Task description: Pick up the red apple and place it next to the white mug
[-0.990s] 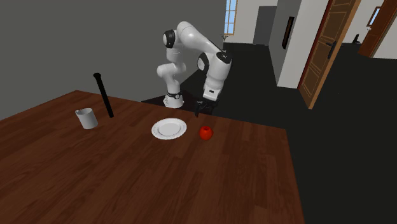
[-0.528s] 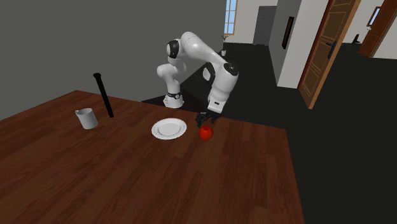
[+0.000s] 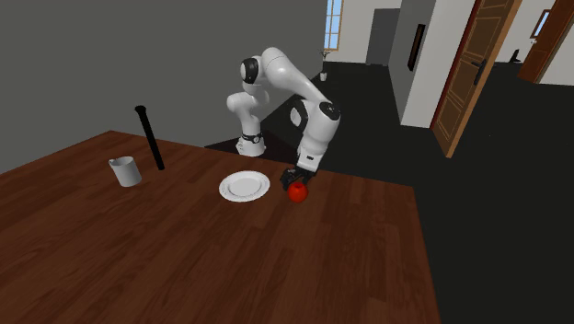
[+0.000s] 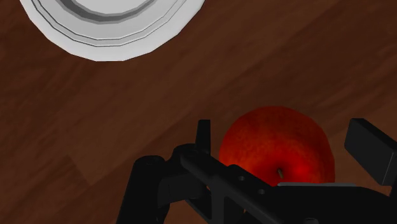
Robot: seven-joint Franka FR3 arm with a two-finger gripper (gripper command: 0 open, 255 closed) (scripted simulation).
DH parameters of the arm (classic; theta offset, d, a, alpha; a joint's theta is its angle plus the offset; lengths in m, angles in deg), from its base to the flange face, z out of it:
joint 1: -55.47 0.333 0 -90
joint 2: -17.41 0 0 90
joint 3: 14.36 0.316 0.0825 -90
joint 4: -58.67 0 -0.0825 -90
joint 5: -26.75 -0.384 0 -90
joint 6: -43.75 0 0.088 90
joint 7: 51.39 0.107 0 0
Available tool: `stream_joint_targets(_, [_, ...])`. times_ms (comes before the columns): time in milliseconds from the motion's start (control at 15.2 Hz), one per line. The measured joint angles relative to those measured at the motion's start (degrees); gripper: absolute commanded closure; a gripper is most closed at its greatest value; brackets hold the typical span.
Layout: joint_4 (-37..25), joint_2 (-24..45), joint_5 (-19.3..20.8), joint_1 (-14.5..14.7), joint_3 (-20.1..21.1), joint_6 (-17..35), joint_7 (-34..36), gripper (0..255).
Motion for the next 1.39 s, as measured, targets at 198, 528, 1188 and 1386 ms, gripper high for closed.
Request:
stream_joint_targets(198, [0.18, -0.05, 0.01, 0.01, 0.0, 0.14, 0.03, 0])
stream_joint_targets(528, [0.14, -0.11, 0.0, 0.02, 0.01, 0.11, 0.03, 255])
stream_joint_targets(1188, [-1.01, -0.29, -0.01, 0.03, -0.01, -1.25, -0.15, 255])
stream_joint_targets(1386, [-2.07, -1.04, 0.04, 0.02, -0.08, -3.03, -0.47, 255])
